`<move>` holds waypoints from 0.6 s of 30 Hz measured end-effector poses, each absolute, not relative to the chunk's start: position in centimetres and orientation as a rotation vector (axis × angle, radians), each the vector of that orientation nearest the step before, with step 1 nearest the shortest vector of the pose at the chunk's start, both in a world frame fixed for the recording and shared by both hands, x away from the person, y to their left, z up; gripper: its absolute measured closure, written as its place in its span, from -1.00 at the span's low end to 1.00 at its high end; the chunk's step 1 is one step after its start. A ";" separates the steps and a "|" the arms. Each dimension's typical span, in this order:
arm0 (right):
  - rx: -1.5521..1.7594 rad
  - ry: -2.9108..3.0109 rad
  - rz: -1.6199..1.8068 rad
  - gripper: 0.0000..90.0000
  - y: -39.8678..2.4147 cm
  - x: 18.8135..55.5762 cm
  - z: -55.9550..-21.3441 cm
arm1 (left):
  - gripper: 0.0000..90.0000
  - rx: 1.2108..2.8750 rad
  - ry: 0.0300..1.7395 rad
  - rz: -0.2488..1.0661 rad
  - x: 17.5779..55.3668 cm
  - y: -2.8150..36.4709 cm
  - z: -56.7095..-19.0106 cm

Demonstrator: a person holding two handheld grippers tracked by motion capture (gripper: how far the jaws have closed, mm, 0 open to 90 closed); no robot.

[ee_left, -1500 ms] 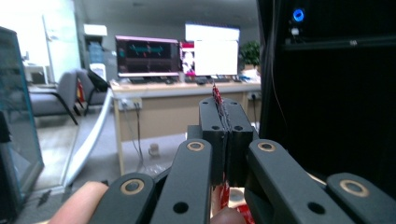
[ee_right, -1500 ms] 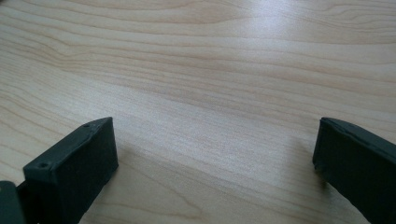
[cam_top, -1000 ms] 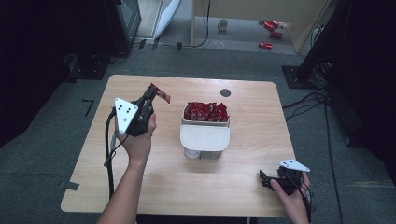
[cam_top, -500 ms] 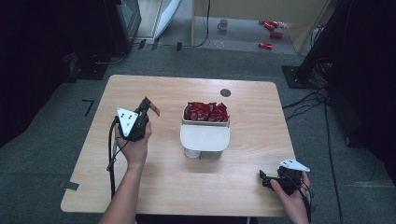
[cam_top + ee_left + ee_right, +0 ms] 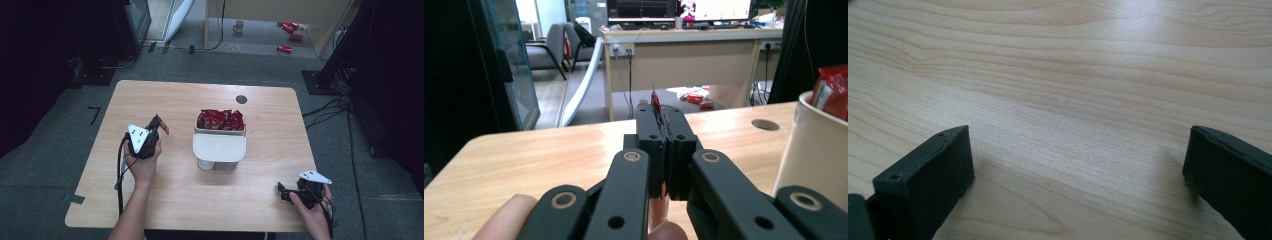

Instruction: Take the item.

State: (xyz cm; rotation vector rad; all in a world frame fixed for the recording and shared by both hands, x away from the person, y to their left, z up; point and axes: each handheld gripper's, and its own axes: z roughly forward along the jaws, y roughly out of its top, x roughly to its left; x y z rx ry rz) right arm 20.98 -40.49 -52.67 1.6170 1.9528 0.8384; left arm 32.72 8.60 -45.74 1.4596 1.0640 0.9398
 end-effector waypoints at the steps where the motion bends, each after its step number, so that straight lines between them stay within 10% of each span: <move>1: 1.617 1.954 0.837 -1.00 -40.5 21.0 -52.7 | 0.99 1.469 1.065 0.937 32.6 8.7 -45.9; 18: 1.617 1.954 0.837 -1.00 -40.5 21.0 -52.7 | 0.97 1.549 1.061 0.814 29.2 10.9 -47.4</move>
